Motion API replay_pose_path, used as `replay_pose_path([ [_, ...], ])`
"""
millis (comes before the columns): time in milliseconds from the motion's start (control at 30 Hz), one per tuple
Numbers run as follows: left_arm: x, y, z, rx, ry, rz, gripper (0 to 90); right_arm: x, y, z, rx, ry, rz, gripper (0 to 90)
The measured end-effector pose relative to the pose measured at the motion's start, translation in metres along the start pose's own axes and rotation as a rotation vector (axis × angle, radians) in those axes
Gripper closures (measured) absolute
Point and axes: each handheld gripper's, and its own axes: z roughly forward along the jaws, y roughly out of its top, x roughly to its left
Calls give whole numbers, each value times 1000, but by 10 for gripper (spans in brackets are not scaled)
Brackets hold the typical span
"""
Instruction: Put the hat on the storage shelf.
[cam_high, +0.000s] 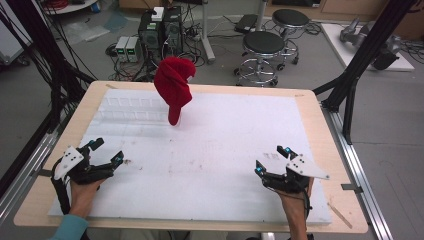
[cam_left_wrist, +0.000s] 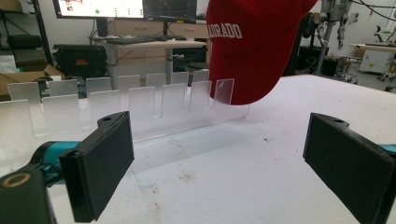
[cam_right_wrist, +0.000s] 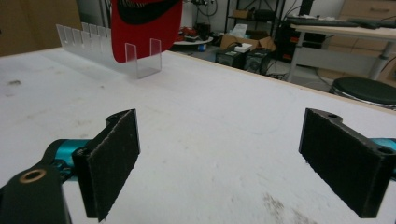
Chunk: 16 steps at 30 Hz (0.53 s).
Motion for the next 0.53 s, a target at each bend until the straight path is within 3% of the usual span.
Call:
replay_pose_path([
  [133,-1,0,0,-3,2,11,90,-5,-10,-3,1,-24,22,111],
  [200,-1,0,0,-4,5,10,89,-6,-13,-2,-28,-33,24,112],
  [367,-1,0,-1,-10,11,8,89,-7,-27,2,-17,-33,72,112],
  [533,-1,0,-1,-11,9,9,89,-6,-29,2,-30,-39,66,112],
])
